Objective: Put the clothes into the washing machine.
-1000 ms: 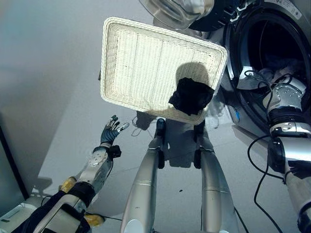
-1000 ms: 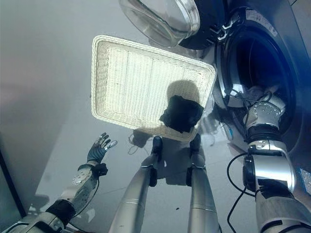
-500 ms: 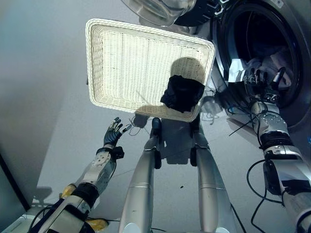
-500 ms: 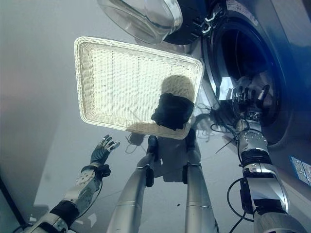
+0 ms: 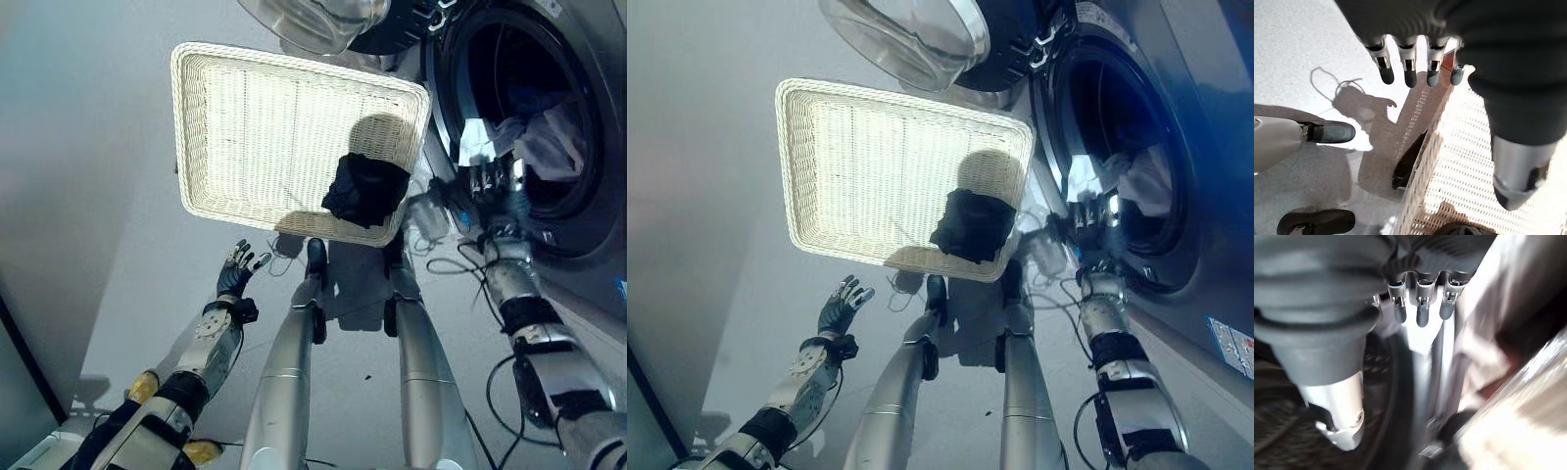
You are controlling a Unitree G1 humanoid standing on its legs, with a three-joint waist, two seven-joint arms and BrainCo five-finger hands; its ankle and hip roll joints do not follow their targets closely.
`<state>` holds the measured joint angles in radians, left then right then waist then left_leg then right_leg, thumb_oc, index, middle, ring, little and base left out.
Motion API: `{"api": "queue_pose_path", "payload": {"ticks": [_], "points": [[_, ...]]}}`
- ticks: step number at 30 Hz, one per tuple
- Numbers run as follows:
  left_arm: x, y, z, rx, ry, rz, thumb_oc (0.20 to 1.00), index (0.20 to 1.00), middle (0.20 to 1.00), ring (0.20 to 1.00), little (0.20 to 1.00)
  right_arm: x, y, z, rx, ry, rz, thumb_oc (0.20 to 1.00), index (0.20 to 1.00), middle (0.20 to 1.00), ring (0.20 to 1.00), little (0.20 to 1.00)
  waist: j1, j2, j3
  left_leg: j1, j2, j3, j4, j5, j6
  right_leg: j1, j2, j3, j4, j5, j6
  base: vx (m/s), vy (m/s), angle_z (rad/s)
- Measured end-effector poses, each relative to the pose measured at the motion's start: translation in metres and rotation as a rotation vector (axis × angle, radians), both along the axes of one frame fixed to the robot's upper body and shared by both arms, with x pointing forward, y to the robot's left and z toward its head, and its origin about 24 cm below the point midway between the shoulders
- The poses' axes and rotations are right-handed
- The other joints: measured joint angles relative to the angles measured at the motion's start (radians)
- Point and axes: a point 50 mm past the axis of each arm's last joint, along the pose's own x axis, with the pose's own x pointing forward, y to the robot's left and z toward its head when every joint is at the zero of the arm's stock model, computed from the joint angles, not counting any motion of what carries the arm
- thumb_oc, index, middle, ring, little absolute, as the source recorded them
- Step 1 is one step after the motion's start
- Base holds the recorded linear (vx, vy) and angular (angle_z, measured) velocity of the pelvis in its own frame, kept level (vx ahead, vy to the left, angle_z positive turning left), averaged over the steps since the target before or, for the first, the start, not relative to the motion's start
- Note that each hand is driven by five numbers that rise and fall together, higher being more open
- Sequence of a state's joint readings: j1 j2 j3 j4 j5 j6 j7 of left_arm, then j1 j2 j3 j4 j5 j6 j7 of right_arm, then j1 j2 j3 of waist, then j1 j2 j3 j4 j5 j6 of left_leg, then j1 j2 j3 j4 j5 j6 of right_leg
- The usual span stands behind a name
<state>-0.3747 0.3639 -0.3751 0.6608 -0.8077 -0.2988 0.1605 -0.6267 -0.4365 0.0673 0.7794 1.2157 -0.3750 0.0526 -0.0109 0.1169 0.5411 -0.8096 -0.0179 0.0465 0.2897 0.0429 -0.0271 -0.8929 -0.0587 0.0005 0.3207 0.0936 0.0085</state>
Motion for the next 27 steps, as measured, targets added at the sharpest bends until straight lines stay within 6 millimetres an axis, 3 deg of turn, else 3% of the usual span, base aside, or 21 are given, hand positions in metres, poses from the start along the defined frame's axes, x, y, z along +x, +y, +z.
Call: {"api": "queue_pose_path", "payload": {"ticks": [2, 4, 8, 11, 15, 20, 25, 27], "points": [[-0.002, -0.004, -0.003, -0.028, 0.006, 0.018, 1.000, 1.000, 1.000, 1.000, 1.000, -0.010, 0.012, 0.001, -0.310, 0.047, -0.094, 1.000, 1.000, 1.000, 1.000, 1.000, 0.000, 0.000, 0.000, 0.000, -0.001, 0.001, -0.002, 0.002, 0.002, 0.000, -0.001, 0.000, -0.002, 0.001, 0.002, -0.12, 0.123, 0.00], [-0.008, -0.011, -0.011, -0.056, 0.030, 0.037, 1.000, 1.000, 1.000, 1.000, 1.000, -0.020, 0.037, 0.023, -0.667, -0.030, -0.217, 1.000, 1.000, 1.000, 1.000, 1.000, -0.011, 0.000, 0.000, 0.000, -0.003, 0.005, -0.005, 0.004, 0.005, 0.001, -0.002, 0.007, -0.011, 0.004, 0.009, -0.11, 0.114, -0.05], [-0.016, -0.019, -0.024, -0.102, 0.074, 0.072, 1.000, 1.000, 1.000, 1.000, 1.000, -0.033, 0.078, 0.062, -1.053, -0.304, -0.397, 1.000, 1.000, 1.000, 1.000, 1.000, -0.028, 0.000, 0.000, 0.014, -0.007, 0.005, -0.026, 0.016, 0.004, 0.011, -0.007, 0.007, -0.020, 0.007, 0.013, -0.09, 0.073, 0.03], [-0.022, -0.020, -0.035, -0.106, 0.110, 0.089, 1.000, 1.000, 1.000, 1.000, 1.000, -0.033, 0.098, 0.074, -1.327, -0.466, -0.462, 1.000, 1.000, 1.000, 1.000, 1.000, -0.026, 0.000, 0.000, 0.038, -0.007, 0.002, -0.052, 0.031, 0.000, 0.031, -0.008, -0.001, -0.030, 0.009, 0.015, -0.07, 0.012, 0.06], [-0.025, -0.012, -0.042, -0.090, 0.140, 0.102, 1.000, 1.000, 1.000, 1.000, 1.000, -0.027, 0.120, 0.083, -1.587, -0.600, -0.495, 1.000, 1.000, 1.000, 1.000, 1.000, -0.023, 0.000, 0.000, 0.048, -0.008, -0.018, -0.086, 0.053, -0.006, 0.039, -0.011, -0.020, -0.042, 0.010, 0.014, -0.09, -0.021, 0.11], [-0.026, -0.008, -0.049, -0.078, 0.165, 0.079, 1.000, 1.000, 1.000, 1.000, 1.000, -0.005, 0.135, 0.085, -1.793, -0.577, -0.479, 1.000, 1.000, 1.000, 1.000, 1.000, 0.011, 0.002, -0.001, 0.053, -0.004, -0.057, -0.120, 0.079, -0.013, 0.054, -0.012, -0.065, -0.057, 0.011, 0.012, -0.08, -0.048, 0.18], [-0.022, -0.008, -0.047, -0.071, 0.159, 0.052, 1.000, 1.000, 1.000, 1.000, 1.000, 0.015, 0.126, 0.072, -1.941, -0.366, -0.428, 1.000, 1.000, 1.000, 1.000, 1.000, 0.058, 0.002, -0.001, 0.056, -0.006, -0.086, -0.152, 0.103, -0.016, 0.061, -0.019, -0.096, -0.063, 0.008, 0.008, -0.04, -0.055, 0.17], [-0.017, -0.008, -0.043, -0.069, 0.148, 0.045, 1.000, 1.000, 1.000, 1.000, 1.000, 0.027, 0.115, 0.059, -2.001, -0.195, -0.405, 1.000, 1.000, 1.000, 1.000, 1.000, 0.062, 0.002, -0.001, 0.054, -0.006, -0.104, -0.165, 0.112, -0.020, 0.061, -0.024, -0.113, -0.063, 0.005, 0.004, -0.01, -0.056, 0.19]]}}
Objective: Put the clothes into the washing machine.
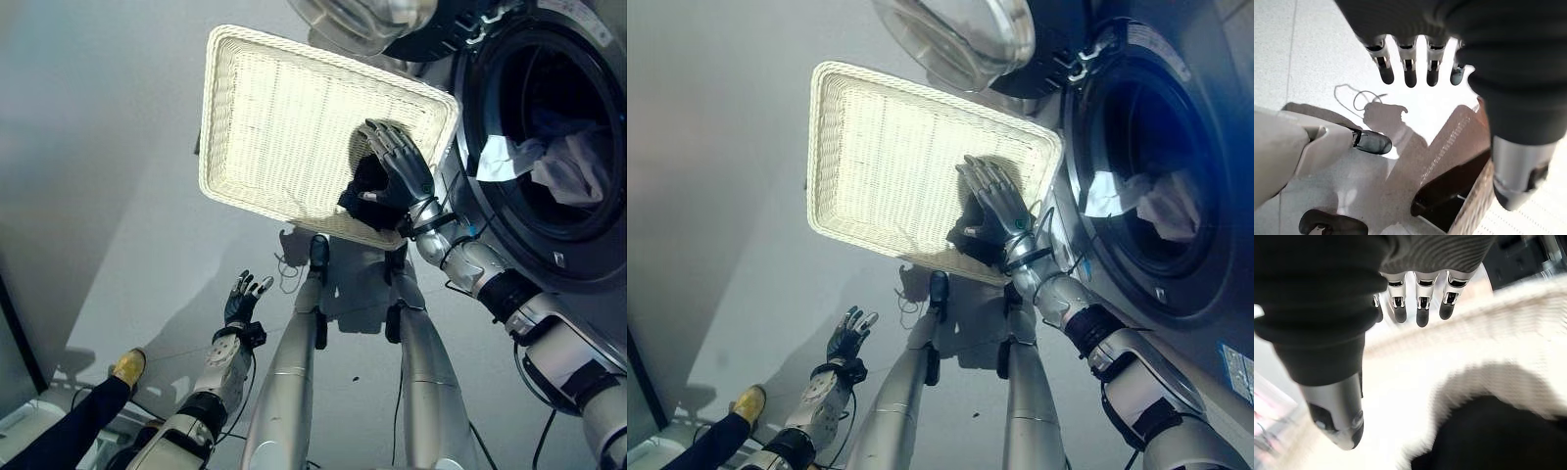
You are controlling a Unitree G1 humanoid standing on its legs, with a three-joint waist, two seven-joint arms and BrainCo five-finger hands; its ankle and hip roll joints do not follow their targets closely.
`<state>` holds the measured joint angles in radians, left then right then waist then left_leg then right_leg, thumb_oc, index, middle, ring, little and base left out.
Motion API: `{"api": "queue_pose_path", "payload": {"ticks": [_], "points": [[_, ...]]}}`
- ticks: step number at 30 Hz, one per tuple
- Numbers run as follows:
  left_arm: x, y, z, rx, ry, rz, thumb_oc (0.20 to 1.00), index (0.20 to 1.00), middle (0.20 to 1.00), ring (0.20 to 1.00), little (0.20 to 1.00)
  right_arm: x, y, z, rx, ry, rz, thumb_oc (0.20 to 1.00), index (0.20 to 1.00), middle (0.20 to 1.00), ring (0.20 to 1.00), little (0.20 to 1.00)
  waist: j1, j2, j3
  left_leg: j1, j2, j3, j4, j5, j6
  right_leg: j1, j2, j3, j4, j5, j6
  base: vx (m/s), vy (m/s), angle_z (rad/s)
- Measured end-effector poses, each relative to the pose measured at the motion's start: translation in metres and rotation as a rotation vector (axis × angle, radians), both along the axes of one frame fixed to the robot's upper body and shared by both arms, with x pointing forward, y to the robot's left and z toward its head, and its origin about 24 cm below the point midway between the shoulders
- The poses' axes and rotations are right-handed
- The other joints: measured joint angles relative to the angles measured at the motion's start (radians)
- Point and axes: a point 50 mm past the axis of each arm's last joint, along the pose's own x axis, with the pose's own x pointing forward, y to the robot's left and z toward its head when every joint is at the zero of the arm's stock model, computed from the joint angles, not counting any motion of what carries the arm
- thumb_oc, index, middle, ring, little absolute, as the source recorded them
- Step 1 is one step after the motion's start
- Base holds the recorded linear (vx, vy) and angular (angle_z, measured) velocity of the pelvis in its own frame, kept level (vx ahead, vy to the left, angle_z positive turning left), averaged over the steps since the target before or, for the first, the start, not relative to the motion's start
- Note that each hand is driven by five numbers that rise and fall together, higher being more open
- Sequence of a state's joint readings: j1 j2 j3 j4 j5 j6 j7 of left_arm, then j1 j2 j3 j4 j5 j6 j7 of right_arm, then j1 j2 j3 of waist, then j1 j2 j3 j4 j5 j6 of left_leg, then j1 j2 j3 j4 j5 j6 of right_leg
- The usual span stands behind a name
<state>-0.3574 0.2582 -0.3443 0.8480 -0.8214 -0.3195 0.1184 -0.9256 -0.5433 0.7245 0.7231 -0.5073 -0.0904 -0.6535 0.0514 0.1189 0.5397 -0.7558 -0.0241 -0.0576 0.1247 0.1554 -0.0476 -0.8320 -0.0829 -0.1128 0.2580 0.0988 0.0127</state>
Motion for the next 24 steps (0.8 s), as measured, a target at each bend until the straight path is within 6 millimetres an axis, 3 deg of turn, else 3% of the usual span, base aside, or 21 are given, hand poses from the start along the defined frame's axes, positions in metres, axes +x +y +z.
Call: {"api": "queue_pose_path", "payload": {"ticks": [7, 12, 18, 19, 20, 21, 24], "points": [[0.007, -0.006, 0.006, 0.017, -0.018, -0.038, 1.000, 1.000, 1.000, 1.000, 1.000, 0.017, -0.032, -0.015, 0.023, 0.151, -0.262, 1.000, 1.000, 1.000, 1.000, 1.000, 0.026, 0.000, 0.000, -0.011, 0.001, -0.025, -0.027, 0.021, -0.001, -0.001, -0.009, -0.037, -0.007, -0.005, 0.002, 0.00, -0.053, 0.12], [0.009, -0.010, 0.008, 0.036, -0.016, -0.068, 1.000, 1.000, 1.000, 1.000, 1.000, 0.028, -0.047, -0.005, -0.014, 0.262, -0.417, 1.000, 1.000, 1.000, 1.000, 1.000, 0.050, 0.000, 0.000, -0.031, 0.004, -0.053, -0.039, 0.032, -0.008, -0.010, -0.009, -0.064, -0.011, -0.011, -0.003, 0.02, -0.044, 0.13], [0.013, -0.001, 0.018, 0.062, -0.034, -0.074, 1.000, 1.000, 1.000, 1.000, 1.000, 0.036, -0.043, 0.012, -0.151, 0.404, -0.487, 1.000, 1.000, 1.000, 1.000, 1.000, 0.058, -0.001, 0.000, -0.040, 0.007, -0.056, -0.037, 0.033, -0.008, -0.008, -0.010, -0.084, -0.011, -0.016, -0.002, 0.02, -0.064, 0.08], [0.014, 0.000, 0.019, 0.064, -0.036, -0.076, 1.000, 1.000, 1.000, 1.000, 1.000, 0.036, -0.042, 0.014, -0.164, 0.415, -0.489, 0.859, 0.859, 0.859, 0.859, 0.859, 0.058, -0.001, 0.000, -0.040, 0.008, -0.056, -0.036, 0.033, -0.009, -0.008, -0.010, -0.084, -0.011, -0.016, -0.002, 0.01, -0.056, 0.00], [0.015, 0.000, 0.022, 0.068, -0.044, -0.077, 1.000, 1.000, 1.000, 1.000, 1.000, 0.037, -0.040, 0.017, -0.185, 0.441, -0.495, 0.413, 0.413, 0.413, 0.413, 0.413, 0.058, -0.001, -0.001, -0.040, 0.008, -0.058, -0.036, 0.034, -0.010, -0.008, -0.009, -0.086, -0.010, -0.016, -0.002, 0.02, -0.065, 0.00], [0.016, 0.000, 0.024, 0.068, -0.050, -0.078, 1.000, 1.000, 1.000, 1.000, 1.000, 0.038, -0.039, 0.017, -0.207, 0.475, -0.502, 0.200, 0.200, 0.200, 0.200, 0.200, 0.058, -0.001, -0.001, -0.041, 0.009, -0.059, -0.036, 0.035, -0.011, -0.008, -0.008, -0.087, -0.009, -0.016, -0.002, 0.01, -0.058, 0.01], [0.017, -0.002, 0.026, 0.065, -0.051, -0.090, 1.000, 1.000, 1.000, 1.000, 1.000, 0.041, -0.035, 0.029, -0.250, 0.558, -0.502, 0.200, 0.200, 0.200, 0.200, 0.200, 0.059, -0.002, -0.003, -0.041, 0.014, -0.060, -0.035, 0.037, -0.015, -0.007, -0.004, -0.088, -0.008, -0.017, -0.002, 0.01, -0.081, 0.00]]}}
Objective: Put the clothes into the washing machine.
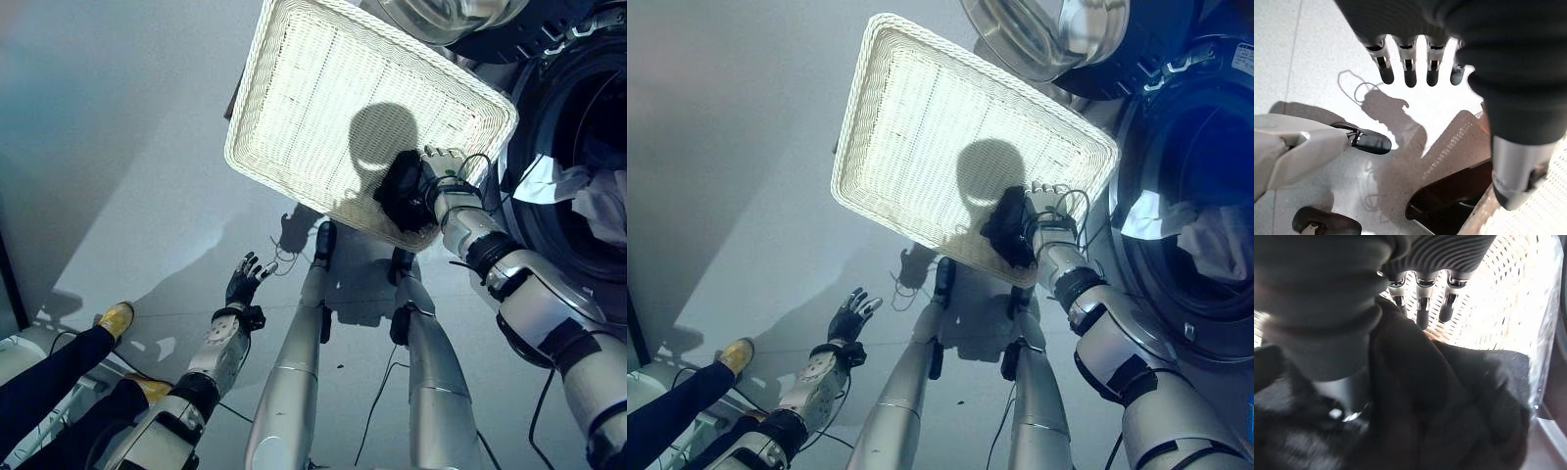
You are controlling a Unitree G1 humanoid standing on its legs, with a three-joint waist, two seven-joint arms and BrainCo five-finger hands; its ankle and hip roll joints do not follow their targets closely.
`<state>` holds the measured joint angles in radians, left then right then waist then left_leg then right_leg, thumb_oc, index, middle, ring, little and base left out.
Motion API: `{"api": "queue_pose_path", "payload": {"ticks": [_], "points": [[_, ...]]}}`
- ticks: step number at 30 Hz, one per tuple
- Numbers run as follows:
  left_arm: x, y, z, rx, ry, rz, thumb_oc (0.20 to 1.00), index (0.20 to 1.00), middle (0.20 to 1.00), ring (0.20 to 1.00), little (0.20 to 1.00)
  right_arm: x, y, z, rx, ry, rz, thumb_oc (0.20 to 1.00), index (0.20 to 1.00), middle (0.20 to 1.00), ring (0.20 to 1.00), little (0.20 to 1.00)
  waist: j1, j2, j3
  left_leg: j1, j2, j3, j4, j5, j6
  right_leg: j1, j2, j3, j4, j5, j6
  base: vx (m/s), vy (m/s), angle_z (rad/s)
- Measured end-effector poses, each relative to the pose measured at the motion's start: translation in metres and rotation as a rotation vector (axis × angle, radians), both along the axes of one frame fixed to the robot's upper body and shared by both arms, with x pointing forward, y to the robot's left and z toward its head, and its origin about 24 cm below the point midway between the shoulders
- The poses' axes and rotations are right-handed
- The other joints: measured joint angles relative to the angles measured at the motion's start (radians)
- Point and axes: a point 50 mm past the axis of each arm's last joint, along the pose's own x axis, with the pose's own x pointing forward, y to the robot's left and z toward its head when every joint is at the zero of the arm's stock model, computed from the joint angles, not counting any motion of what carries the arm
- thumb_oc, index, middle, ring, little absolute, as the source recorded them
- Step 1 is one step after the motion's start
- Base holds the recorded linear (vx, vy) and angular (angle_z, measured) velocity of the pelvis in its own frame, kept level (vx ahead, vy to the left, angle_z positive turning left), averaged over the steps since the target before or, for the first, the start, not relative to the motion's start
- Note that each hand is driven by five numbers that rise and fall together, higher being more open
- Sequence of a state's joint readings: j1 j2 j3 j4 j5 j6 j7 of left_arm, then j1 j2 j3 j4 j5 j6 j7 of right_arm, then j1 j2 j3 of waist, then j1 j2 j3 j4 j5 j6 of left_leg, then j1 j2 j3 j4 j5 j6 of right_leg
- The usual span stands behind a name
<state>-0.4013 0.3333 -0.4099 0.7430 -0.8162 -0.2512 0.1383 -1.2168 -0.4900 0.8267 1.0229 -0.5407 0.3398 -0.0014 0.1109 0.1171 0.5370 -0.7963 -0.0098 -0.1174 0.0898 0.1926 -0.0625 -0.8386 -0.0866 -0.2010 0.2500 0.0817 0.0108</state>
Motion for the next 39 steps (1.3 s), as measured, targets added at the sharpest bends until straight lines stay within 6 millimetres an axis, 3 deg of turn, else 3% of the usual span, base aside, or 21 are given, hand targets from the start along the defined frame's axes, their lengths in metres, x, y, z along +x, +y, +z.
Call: {"api": "queue_pose_path", "payload": {"ticks": [5, 13, 23, 26, 28, 30, 35, 39], "points": [[0.003, -0.004, 0.004, 0.011, -0.003, -0.023, 1.000, 1.000, 1.000, 1.000, 1.000, 0.002, -0.003, 0.013, 0.007, 0.080, -0.019, 0.200, 0.200, 0.200, 0.200, 0.200, 0.019, -0.002, -0.011, 0.000, 0.002, -0.009, 0.005, 0.002, -0.006, 0.001, 0.005, -0.006, 0.011, -0.007, -0.006, 0.01, -0.053, 0.03], [0.006, -0.005, 0.007, 0.012, -0.006, -0.027, 1.000, 1.000, 1.000, 1.000, 1.000, 0.002, -0.010, 0.012, 0.039, 0.036, -0.028, 0.200, 0.200, 0.200, 0.200, 0.200, 0.029, -0.002, -0.012, 0.001, 0.000, -0.022, 0.016, 0.002, -0.010, 0.002, 0.003, -0.014, 0.033, -0.016, -0.015, 0.00, -0.037, 0.04], [0.005, -0.003, 0.005, 0.018, 0.005, -0.012, 1.000, 1.000, 1.000, 1.000, 1.000, -0.003, -0.019, -0.013, 0.357, -0.178, -0.019, 0.200, 0.200, 0.200, 0.200, 0.200, 0.017, -0.001, -0.012, 0.004, 0.000, -0.012, 0.032, 0.000, -0.012, 0.002, 0.002, -0.005, 0.043, -0.015, -0.015, 0.00, -0.001, -0.02], [0.004, -0.002, 0.004, 0.020, 0.010, -0.002, 1.000, 1.000, 1.000, 1.000, 1.000, -0.006, -0.025, -0.023, 0.738, -0.196, -0.075, 0.200, 0.200, 0.200, 0.200, 0.200, 0.016, -0.001, -0.012, 0.006, 0.000, 0.005, 0.032, 0.000, -0.011, -0.004, 0.002, 0.010, 0.044, -0.012, -0.017, 0.00, 0.074, -0.10], [0.004, -0.002, 0.002, 0.019, 0.011, 0.001, 1.000, 1.000, 1.000, 1.000, 1.000, -0.011, -0.033, -0.036, 1.098, -0.222, -0.114, 0.200, 0.200, 0.200, 0.200, 0.200, 0.007, -0.002, -0.011, 0.017, -0.002, 0.021, 0.032, -0.004, -0.007, -0.004, 0.003, 0.029, 0.046, -0.011, -0.018, 0.02, 0.085, -0.12], [0.001, 0.000, -0.001, 0.021, 0.021, 0.009, 1.000, 1.000, 1.000, 1.000, 1.000, -0.016, -0.032, -0.044, 1.297, -0.241, -0.102, 0.200, 0.200, 0.200, 0.200, 0.200, 0.003, -0.002, -0.011, 0.027, -0.006, 0.041, 0.031, -0.007, -0.002, -0.004, 0.002, 0.050, 0.047, -0.009, -0.018, 0.02, 0.068, -0.22], [-0.003, 0.002, -0.006, -0.008, 0.035, 0.065, 1.000, 1.000, 1.000, 1.000, 1.000, -0.028, -0.020, -0.049, 1.672, -0.276, 0.026, 0.200, 0.200, 0.200, 0.200, 0.200, -0.051, -0.005, -0.008, 0.057, -0.013, 0.098, 0.038, -0.023, 0.020, 0.003, 0.002, 0.107, 0.046, 0.000, -0.006, 0.03, 0.087, -0.23], [-0.007, 0.001, -0.011, 0.015, 0.049, 0.070, 1.000, 1.000, 1.000, 1.000, 1.000, -0.038, -0.011, -0.050, 1.838, -0.274, 0.126, 0.200, 0.200, 0.200, 0.200, 0.200, -0.101, -0.008, -0.006, 0.100, -0.015, 0.150, 0.047, -0.048, 0.032, 0.034, 0.006, 0.154, 0.034, 0.009, 0.006, 0.04, 0.070, -0.28]]}}
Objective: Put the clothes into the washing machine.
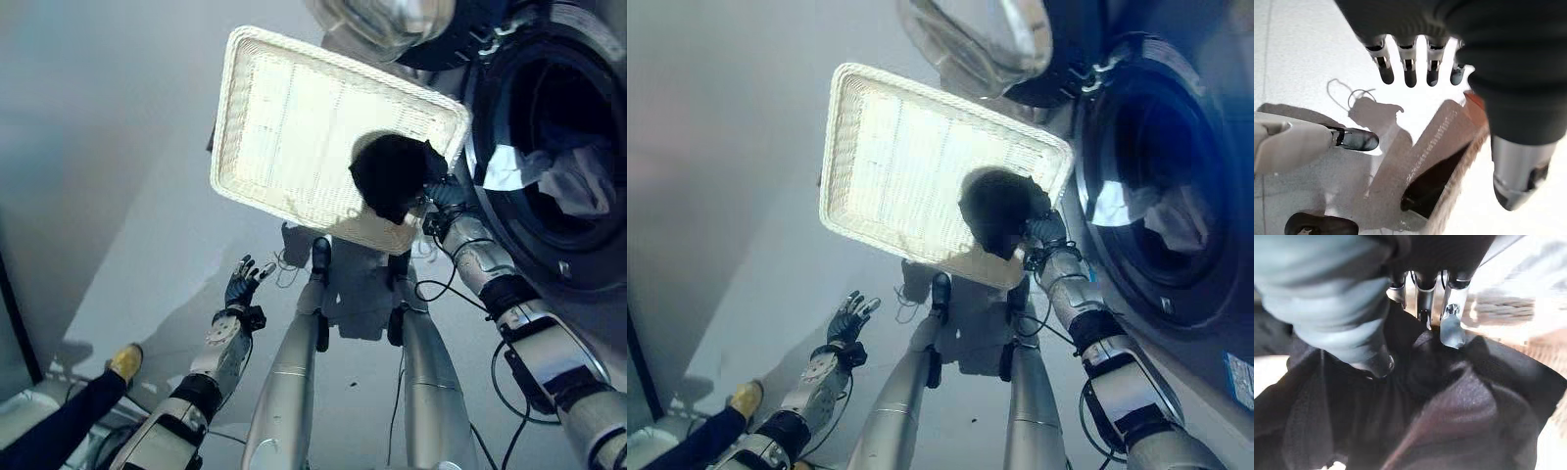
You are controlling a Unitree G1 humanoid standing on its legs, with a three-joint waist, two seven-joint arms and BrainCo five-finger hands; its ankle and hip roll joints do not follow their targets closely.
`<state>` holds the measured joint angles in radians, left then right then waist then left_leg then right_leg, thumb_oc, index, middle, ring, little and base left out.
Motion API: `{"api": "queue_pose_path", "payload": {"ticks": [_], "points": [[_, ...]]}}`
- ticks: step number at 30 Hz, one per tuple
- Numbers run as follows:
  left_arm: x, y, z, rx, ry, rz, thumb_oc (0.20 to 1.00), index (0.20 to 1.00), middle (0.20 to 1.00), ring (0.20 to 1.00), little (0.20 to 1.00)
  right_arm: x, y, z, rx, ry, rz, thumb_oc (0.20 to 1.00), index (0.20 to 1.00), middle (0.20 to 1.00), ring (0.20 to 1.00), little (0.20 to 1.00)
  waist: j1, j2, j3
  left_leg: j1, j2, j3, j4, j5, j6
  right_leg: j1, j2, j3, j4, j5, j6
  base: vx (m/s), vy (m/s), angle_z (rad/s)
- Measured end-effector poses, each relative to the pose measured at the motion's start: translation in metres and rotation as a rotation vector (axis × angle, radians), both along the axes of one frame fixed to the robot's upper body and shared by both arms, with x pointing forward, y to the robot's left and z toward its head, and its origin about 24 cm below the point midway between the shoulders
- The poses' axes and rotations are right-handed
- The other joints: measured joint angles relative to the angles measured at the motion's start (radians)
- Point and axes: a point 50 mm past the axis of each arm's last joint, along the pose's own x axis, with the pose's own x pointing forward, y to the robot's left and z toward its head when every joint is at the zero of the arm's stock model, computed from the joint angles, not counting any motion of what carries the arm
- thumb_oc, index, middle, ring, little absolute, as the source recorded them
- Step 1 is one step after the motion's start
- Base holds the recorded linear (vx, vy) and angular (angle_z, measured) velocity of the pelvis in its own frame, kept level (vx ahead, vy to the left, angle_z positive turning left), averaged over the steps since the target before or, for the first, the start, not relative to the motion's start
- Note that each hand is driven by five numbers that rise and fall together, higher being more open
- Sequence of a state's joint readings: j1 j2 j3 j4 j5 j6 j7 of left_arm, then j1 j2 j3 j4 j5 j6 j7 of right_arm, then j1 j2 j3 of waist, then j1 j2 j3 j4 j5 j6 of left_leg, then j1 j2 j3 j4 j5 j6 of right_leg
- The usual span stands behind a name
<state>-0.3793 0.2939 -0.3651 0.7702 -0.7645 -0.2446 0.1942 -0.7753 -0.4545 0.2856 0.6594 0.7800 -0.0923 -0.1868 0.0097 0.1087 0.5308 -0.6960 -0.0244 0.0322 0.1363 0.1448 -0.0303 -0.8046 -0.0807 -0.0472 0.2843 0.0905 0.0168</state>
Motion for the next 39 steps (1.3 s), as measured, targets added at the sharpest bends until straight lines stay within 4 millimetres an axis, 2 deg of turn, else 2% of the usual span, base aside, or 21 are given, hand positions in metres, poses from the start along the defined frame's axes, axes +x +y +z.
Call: {"api": "queue_pose_path", "payload": {"ticks": [4, 9, 19, 27, 31, 33, 34, 35, 37, 39], "points": [[-0.002, -0.003, -0.002, -0.005, 0.002, 0.000, 1.000, 1.000, 1.000, 1.000, 1.000, -0.009, 0.002, -0.005, 0.138, -0.039, 0.053, 0.200, 0.200, 0.200, 0.200, 0.200, -0.043, -0.001, 0.001, 0.041, 0.000, 0.045, 0.010, -0.023, 0.008, 0.032, 0.004, 0.042, -0.011, 0.008, 0.011, 0.04, 0.066, -0.28], [-0.002, -0.004, -0.004, -0.033, 0.006, 0.026, 1.000, 1.000, 1.000, 1.000, 1.000, -0.017, 0.003, -0.012, 0.408, -0.065, 0.082, 0.200, 0.200, 0.200, 0.200, 0.200, -0.105, -0.002, 0.001, 0.066, -0.001, 0.085, 0.029, -0.046, 0.018, 0.051, 0.008, 0.083, -0.018, 0.015, 0.022, 0.04, 0.050, -0.19], [-0.006, -0.009, -0.013, -0.041, 0.048, 0.049, 1.000, 1.000, 1.000, 1.000, 1.000, -0.027, 0.004, -0.039, 0.907, -0.071, -0.003, 0.200, 0.200, 0.200, 0.200, 0.200, -0.134, -0.002, 0.001, 0.093, -0.004, 0.152, 0.043, -0.071, 0.035, 0.067, 0.011, 0.147, -0.043, 0.035, 0.041, 0.03, 0.028, -0.15], [-0.010, -0.002, -0.021, -0.021, 0.086, 0.064, 1.000, 1.000, 1.000, 1.000, 1.000, -0.019, -0.016, -0.046, 1.044, -0.039, -0.173, 0.200, 0.200, 0.200, 0.200, 0.200, -0.127, -0.002, 0.001, 0.072, -0.003, 0.159, 0.050, -0.078, 0.036, 0.047, 0.009, 0.151, -0.047, 0.037, 0.042, 0.06, -0.055, -0.04], [-0.011, -0.004, -0.023, -0.009, 0.099, 0.044, 1.000, 1.000, 1.000, 1.000, 1.000, -0.009, -0.021, -0.033, 1.139, -0.070, -0.191, 0.200, 0.200, 0.200, 0.200, 0.200, -0.113, -0.001, 0.001, 0.038, -0.002, 0.158, 0.058, -0.079, 0.035, 0.010, 0.010, 0.150, -0.039, 0.038, 0.039, 0.06, -0.071, -0.01], [-0.011, -0.004, -0.023, -0.009, 0.099, 0.044, 1.000, 1.000, 1.000, 1.000, 1.000, -0.009, -0.021, -0.033, 1.139, -0.070, -0.191, 0.200, 0.200, 0.200, 0.200, 0.200, -0.113, -0.001, 0.001, 0.038, -0.002, 0.158, 0.058, -0.079, 0.035, 0.010, 0.010, 0.150, -0.039, 0.038, 0.039, 0.05, -0.053, 0.00], [-0.010, -0.008, -0.023, 0.001, 0.097, 0.014, 1.000, 1.000, 1.000, 1.000, 1.000, 0.000, -0.035, -0.010, 1.193, -0.127, -0.211, 0.200, 0.200, 0.200, 0.200, 0.200, -0.082, 0.004, 0.003, 0.013, 0.001, 0.154, 0.076, -0.081, 0.032, -0.013, 0.012, 0.148, -0.024, 0.034, 0.034, 0.15, -0.149, 0.03], [-0.010, -0.010, -0.023, 0.005, 0.095, 0.000, 1.000, 1.000, 1.000, 1.000, 1.000, 0.003, -0.044, 0.000, 1.227, -0.159, -0.227, 0.200, 0.200, 0.200, 0.200, 0.200, -0.060, 0.010, 0.006, 0.008, 0.003, 0.144, 0.088, -0.086, 0.028, -0.022, 0.010, 0.142, 0.002, 0.022, 0.030, 0.16, -0.157, 0.09], [-0.010, -0.015, -0.022, 0.011, 0.092, -0.028, 1.000, 1.000, 1.000, 1.000, 1.000, 0.005, -0.066, 0.017, 1.240, -0.211, -0.284, 0.200, 0.200, 0.200, 0.200, 0.200, -0.045, 0.026, 0.009, -0.003, -0.006, 0.125, 0.120, -0.098, 0.024, -0.039, 0.005, 0.136, 0.055, -0.007, 0.028, 0.08, -0.066, 0.17], [-0.015, -0.010, -0.026, 0.020, 0.104, -0.024, 1.000, 1.000, 1.000, 1.000, 1.000, 0.007, -0.081, 0.049, 1.267, -0.309, -0.293, 0.200, 0.200, 0.200, 0.200, 0.200, -0.029, 0.028, 0.008, -0.017, -0.005, 0.111, 0.136, -0.100, 0.021, -0.059, 0.004, 0.124, 0.092, -0.025, 0.020, 0.07, -0.093, 0.16]]}}
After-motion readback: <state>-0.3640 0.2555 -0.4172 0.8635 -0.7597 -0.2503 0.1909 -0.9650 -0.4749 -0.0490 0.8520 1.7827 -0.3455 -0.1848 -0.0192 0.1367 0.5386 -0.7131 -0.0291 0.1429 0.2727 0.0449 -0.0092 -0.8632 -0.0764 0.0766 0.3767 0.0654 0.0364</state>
